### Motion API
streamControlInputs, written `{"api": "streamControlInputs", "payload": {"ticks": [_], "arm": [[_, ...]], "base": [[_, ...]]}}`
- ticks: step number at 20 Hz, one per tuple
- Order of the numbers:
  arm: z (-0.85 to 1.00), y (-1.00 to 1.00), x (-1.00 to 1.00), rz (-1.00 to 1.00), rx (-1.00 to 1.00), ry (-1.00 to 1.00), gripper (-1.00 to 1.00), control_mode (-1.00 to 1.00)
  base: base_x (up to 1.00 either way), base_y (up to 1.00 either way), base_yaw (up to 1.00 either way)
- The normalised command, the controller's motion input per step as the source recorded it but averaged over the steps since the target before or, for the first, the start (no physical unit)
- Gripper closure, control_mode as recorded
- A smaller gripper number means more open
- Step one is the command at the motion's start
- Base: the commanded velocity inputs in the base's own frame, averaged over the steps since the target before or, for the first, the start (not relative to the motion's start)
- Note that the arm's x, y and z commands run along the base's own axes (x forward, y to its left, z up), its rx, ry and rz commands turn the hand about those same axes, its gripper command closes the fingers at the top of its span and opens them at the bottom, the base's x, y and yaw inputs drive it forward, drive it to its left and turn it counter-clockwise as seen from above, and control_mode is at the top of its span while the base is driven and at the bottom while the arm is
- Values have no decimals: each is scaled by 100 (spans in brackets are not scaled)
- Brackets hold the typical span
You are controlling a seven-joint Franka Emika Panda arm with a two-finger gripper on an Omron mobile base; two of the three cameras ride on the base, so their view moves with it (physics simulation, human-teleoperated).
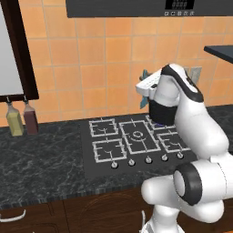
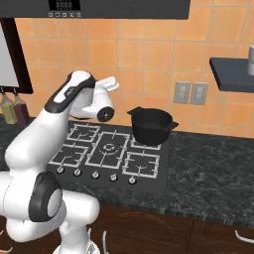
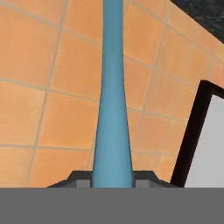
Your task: Put the bell pepper and bell pepper in the pot. Retrieve the spatula and lightly stir the vegetables in the pot.
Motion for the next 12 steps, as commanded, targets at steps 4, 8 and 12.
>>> {"api": "streamControlInputs", "payload": {"ticks": [4, 8, 12], "arm": [[0, -65, 41, -3, 17, 7, 100, -100], [0, -66, 36, 0, 13, 5, 100, -100], [0, -69, 34, 0, 7, 12, 100, -100]], "base": [[0, 0, 0], [0, 0, 0], [0, 0, 0]]}}
